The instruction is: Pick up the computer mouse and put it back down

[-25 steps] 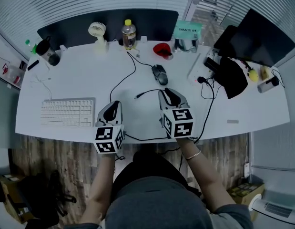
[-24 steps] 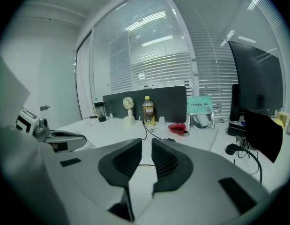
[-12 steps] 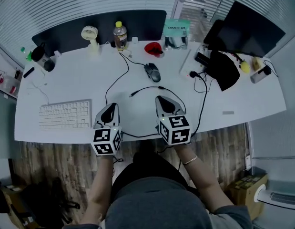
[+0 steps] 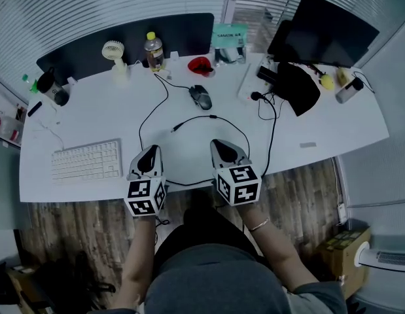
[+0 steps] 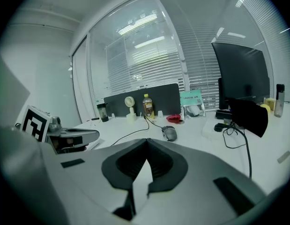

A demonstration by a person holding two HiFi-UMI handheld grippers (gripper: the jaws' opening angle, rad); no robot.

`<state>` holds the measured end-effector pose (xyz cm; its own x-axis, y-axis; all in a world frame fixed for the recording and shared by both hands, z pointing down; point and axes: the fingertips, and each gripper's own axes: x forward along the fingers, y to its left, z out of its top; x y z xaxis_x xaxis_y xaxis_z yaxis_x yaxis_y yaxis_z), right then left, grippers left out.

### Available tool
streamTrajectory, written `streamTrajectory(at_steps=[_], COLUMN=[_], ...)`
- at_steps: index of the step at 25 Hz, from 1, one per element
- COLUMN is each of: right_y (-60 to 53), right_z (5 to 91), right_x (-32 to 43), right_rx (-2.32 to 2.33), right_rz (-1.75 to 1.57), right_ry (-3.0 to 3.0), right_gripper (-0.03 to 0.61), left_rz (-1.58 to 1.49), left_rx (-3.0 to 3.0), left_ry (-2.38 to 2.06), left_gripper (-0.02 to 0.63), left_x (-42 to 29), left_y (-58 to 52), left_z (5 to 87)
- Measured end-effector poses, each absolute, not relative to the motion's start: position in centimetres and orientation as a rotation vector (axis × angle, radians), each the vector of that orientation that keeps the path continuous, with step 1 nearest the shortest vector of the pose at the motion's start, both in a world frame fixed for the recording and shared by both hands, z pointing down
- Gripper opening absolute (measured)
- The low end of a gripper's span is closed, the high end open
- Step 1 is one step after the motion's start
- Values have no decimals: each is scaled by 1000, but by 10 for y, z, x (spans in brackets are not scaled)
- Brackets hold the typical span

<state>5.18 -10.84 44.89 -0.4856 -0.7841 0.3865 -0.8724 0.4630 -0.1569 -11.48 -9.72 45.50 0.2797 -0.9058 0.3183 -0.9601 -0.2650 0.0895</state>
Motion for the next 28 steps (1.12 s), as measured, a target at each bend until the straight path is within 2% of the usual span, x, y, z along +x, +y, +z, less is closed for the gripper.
streamTrajectory(at_steps=[28], right_y=[-91], right_z=[468], right_x=[55], right_rx=[1416], right_rz=[563], right_ry=[-2414], right_gripper=[2], left_rz=[286], left_rx=[2288], left_ry=[-1695], left_gripper=[31], left_x=[-114], left_y=[-94], left_z=[458])
